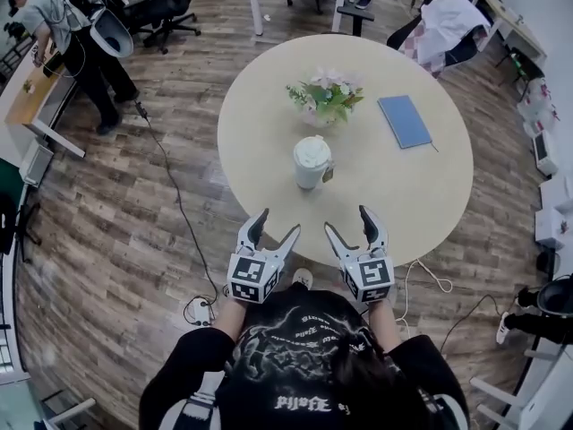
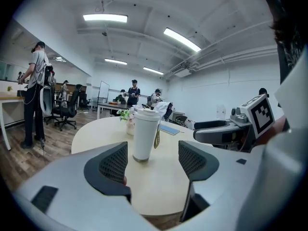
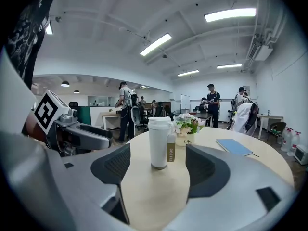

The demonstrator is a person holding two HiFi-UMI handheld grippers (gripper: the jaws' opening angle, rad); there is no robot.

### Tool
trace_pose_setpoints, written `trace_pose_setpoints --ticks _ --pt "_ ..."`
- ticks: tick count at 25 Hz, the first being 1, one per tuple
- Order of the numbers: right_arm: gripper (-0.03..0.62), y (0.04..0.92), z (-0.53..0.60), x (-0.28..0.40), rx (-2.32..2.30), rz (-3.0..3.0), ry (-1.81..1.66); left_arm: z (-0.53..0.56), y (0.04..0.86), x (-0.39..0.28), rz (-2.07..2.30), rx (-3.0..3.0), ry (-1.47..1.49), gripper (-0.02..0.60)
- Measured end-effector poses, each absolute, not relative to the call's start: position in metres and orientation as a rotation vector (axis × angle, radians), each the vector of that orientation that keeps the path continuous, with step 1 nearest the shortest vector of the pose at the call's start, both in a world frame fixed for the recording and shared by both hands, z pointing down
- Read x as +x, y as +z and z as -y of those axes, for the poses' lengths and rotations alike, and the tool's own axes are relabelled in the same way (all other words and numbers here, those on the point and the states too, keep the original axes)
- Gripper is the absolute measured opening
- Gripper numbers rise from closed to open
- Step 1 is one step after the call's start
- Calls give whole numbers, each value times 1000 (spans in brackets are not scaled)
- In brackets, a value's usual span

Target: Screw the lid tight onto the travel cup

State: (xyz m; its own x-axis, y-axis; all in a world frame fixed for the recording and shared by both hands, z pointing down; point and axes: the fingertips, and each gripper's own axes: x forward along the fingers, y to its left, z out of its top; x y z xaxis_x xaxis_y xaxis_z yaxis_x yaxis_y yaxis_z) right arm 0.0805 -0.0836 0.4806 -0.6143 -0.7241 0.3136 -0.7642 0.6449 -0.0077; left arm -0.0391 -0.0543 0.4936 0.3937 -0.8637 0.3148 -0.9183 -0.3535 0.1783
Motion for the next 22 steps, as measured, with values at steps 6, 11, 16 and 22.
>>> trace_pose_setpoints --ticks 6,11,16,22 --pt "347 479 116 91 1172 2607 213 79 506 -32 1575 2303 280 344" --pt "353 466 137 82 1153 2644 235 105 514 -34 1546 2309 335 344" --pt "354 454 158 57 1032 2681 193 138 518 -38 1490 2353 392 344" --pt "365 436 183 43 881 2682 106 168 526 -37 1389 2388 444 344"
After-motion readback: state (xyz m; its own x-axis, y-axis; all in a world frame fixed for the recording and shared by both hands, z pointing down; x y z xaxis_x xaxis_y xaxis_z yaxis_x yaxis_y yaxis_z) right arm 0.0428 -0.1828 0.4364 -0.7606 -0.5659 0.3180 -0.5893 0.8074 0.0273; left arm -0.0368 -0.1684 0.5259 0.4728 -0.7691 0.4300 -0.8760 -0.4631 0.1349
